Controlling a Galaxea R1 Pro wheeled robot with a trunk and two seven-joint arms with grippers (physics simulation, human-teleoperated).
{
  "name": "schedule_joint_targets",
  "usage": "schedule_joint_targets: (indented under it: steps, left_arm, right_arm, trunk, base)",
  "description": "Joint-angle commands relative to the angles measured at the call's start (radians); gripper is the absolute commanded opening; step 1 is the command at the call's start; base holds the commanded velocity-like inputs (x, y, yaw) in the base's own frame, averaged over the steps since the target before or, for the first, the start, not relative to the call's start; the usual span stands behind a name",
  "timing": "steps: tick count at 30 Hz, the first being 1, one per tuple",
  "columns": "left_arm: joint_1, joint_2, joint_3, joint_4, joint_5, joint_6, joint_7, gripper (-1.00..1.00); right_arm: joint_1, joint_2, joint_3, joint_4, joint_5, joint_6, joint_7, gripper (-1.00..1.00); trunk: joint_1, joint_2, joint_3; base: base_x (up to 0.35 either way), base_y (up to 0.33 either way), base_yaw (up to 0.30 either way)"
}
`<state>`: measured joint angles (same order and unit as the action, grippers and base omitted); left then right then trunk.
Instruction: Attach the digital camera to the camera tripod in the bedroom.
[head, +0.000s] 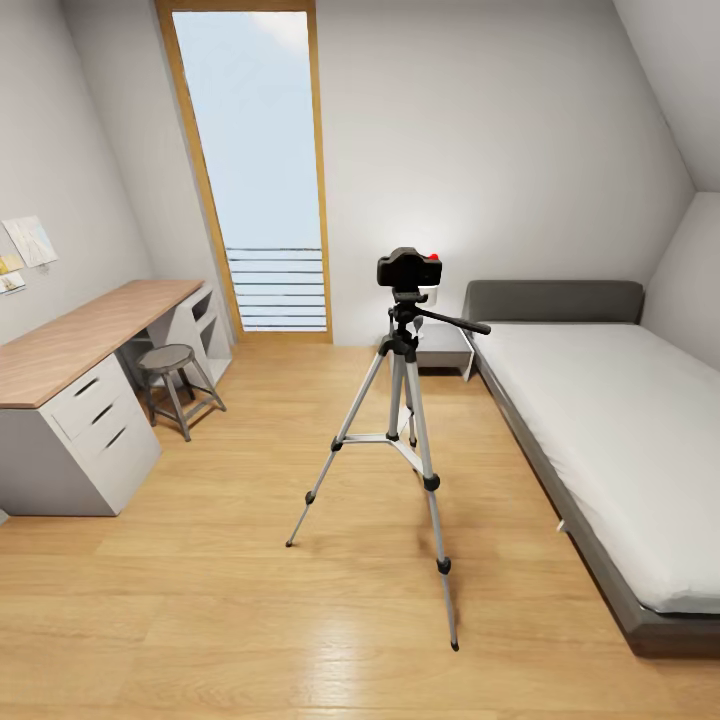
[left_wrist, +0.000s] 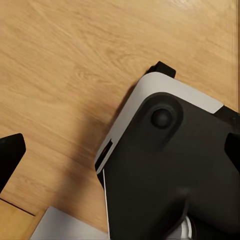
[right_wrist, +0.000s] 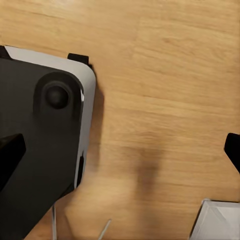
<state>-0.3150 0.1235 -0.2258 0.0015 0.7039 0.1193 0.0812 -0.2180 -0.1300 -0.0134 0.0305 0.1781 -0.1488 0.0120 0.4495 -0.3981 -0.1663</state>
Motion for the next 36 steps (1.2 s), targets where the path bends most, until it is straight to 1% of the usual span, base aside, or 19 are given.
schedule_joint_targets:
  steps: [1,5,7,8,10,12,13,21,30,33,35,36]
  left_arm:
    - [-0.001,-0.002,-0.009,0.0,0.008,0.003,0.002,1.0]
    - [-0.001,-0.008,-0.009,0.0,0.005,0.003,0.001,1.0]
    - [-0.001,-0.014,-0.009,0.0,0.002,0.003,0.0,1.0]
    - [-0.001,-0.031,-0.009,-0.001,0.0,-0.019,0.0,1.0]
    - [-0.001,-0.042,-0.01,-0.001,0.0,-0.05,0.0,1.0]
    - [-0.001,-0.047,-0.01,-0.002,0.0,-0.071,0.001,1.0]
    - [-0.001,-0.051,-0.01,-0.004,0.004,-0.102,0.003,1.0]
    - [-0.001,-0.057,-0.007,-0.006,0.009,-0.12,0.003,1.0]
    - [-0.001,-0.062,-0.008,-0.003,-0.003,-0.118,0.001,1.0]
    - [-0.001,-0.068,-0.009,-0.003,-0.005,-0.118,0.0,1.0]
    - [-0.001,-0.075,-0.01,-0.003,-0.005,-0.119,0.0,1.0]
    - [-0.001,-0.085,-0.011,-0.003,-0.006,-0.12,0.0,1.0]
  right_arm:
    - [-0.002,0.002,-0.003,0.004,0.005,-0.007,0.001,1.0]
    - [-0.002,0.006,-0.005,0.004,0.0,-0.013,0.001,1.0]
    - [-0.002,0.011,-0.008,0.004,-0.01,-0.015,0.002,1.0]
    - [-0.002,0.03,-0.011,0.004,-0.056,-0.013,0.003,1.0]
    - [-0.003,0.035,-0.011,0.005,-0.079,-0.011,0.002,1.0]
    - [-0.003,0.037,-0.011,0.005,-0.089,-0.01,0.002,1.0]
    - [-0.003,0.04,-0.011,0.005,-0.1,-0.008,0.002,1.0]
    - [-0.002,0.041,-0.011,0.005,-0.106,-0.007,0.002,1.0]
    - [0.001,0.041,-0.011,0.005,-0.106,-0.01,0.003,1.0]
    - [0.001,0.041,-0.011,0.005,-0.107,-0.011,0.002,1.0]
    - [0.002,0.041,-0.011,0.005,-0.107,-0.012,0.002,1.0]
    - [0.002,0.041,-0.011,0.004,-0.11,-0.013,-0.005,1.0]
  trunk:
    - [0.001,-0.002,-0.002]
    - [0.001,-0.002,-0.002]
    - [0.001,-0.002,-0.002]
    - [0.001,-0.002,-0.002]
    - [0.001,-0.002,0.0]
    - [0.001,-0.002,0.002]
    - [0.001,-0.002,0.003]
    - [0.001,-0.002,0.016]
    - [0.001,-0.002,0.03]
    - [0.001,-0.002,0.034]
    - [0.001,-0.002,0.038]
    - [0.001,-0.002,0.039]
  base:
    - [0.0,0.0,0.0]
    - [0.0,0.0,0.0]
    - [0.0,0.0,0.0]
    - [0.0,0.0,0.0]
    - [0.0,0.0,0.0]
    - [0.0,0.0,0.0]
    - [0.0,0.0,0.0]
    - [0.0,0.0,0.0]
    - [0.0,0.0,0.0]
    - [0.0,0.0,0.0]
    - [0.0,0.0,0.0]
    - [0.0,0.0,0.0]
